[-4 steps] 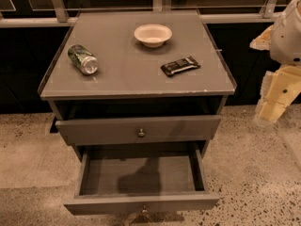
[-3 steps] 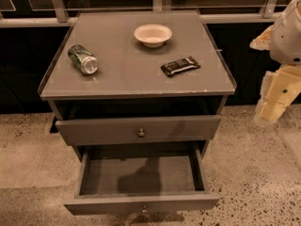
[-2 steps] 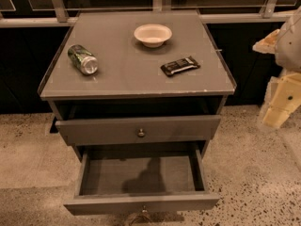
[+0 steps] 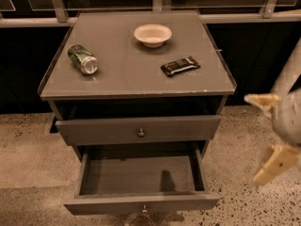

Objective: Close middle drawer

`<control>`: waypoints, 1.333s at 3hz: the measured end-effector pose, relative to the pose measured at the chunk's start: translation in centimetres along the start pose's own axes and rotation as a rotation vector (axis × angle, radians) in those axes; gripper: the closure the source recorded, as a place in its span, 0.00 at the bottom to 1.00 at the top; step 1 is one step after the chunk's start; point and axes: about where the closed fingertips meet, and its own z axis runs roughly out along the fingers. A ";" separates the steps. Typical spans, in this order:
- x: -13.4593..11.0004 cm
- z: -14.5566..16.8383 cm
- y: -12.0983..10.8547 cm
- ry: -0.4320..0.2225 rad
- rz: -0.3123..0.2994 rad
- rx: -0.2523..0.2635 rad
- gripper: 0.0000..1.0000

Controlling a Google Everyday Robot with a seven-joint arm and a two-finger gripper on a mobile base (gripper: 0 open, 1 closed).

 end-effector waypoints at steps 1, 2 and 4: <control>3.7 8.2 4.1 -0.153 0.102 -0.044 0.00; 5.9 11.4 5.9 -0.161 0.152 -0.055 0.19; 5.8 11.4 5.9 -0.161 0.152 -0.055 0.66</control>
Offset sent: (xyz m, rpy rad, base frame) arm -0.0128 0.0089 -0.0758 0.1514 0.0281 -0.0221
